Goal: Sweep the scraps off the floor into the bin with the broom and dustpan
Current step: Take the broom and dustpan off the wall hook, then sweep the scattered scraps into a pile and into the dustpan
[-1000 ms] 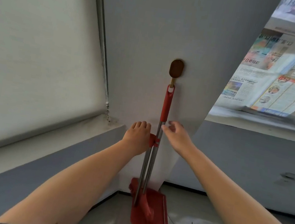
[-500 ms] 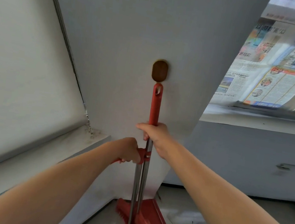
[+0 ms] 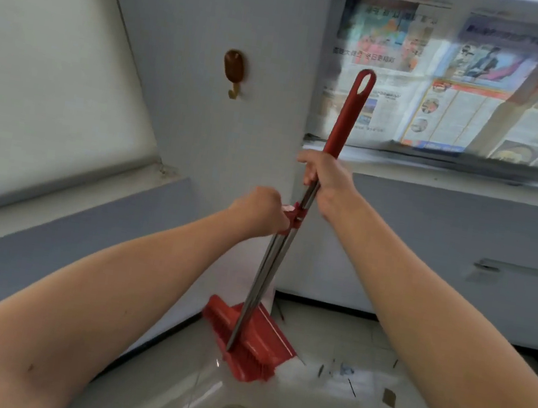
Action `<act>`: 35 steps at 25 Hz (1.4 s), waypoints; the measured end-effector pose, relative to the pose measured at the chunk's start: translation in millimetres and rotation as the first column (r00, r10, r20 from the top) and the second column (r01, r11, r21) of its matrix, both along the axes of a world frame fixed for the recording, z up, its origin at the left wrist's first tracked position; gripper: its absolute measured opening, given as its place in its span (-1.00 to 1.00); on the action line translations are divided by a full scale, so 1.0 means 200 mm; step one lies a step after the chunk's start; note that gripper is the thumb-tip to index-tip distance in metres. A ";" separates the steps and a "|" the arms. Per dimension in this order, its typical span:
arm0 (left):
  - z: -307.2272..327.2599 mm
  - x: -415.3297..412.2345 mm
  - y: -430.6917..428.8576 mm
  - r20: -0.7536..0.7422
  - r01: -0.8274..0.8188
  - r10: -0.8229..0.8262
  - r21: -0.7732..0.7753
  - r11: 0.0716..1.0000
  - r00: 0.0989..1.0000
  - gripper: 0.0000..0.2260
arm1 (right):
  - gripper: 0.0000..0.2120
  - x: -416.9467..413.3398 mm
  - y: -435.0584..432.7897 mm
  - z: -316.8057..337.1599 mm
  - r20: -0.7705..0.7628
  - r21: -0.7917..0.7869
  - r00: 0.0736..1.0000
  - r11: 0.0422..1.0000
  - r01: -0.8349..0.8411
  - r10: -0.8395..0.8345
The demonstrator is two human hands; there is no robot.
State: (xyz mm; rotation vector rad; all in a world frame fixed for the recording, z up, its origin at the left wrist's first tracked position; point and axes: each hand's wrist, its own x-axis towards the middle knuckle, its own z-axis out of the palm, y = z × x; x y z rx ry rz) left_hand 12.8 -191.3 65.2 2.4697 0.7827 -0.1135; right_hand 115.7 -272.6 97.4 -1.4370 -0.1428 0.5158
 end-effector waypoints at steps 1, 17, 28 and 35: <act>-0.03 -0.04 -0.10 -0.006 0.026 -0.026 -0.015 1.000 1.000 -0.76 | -0.74 0.05 -0.15 0.02 -0.027 0.028 0.996 0.995 0.091 -0.090; -0.36 -0.54 -1.43 0.218 -0.107 0.126 -0.098 0.989 0.968 -0.72 | -0.41 -0.47 -1.86 -0.28 0.156 -0.842 0.855 0.519 -0.146 0.494; -0.74 -1.26 -2.09 0.121 -0.163 0.186 -0.179 0.970 0.975 -0.78 | -0.50 -1.25 -2.91 -0.79 -0.759 -0.342 0.645 0.789 -0.511 0.089; -0.91 -1.31 -2.26 0.042 -0.260 0.275 -0.217 0.941 0.961 -0.76 | -0.39 -1.29 -2.99 -0.78 -0.545 -0.647 0.751 0.383 -0.660 0.373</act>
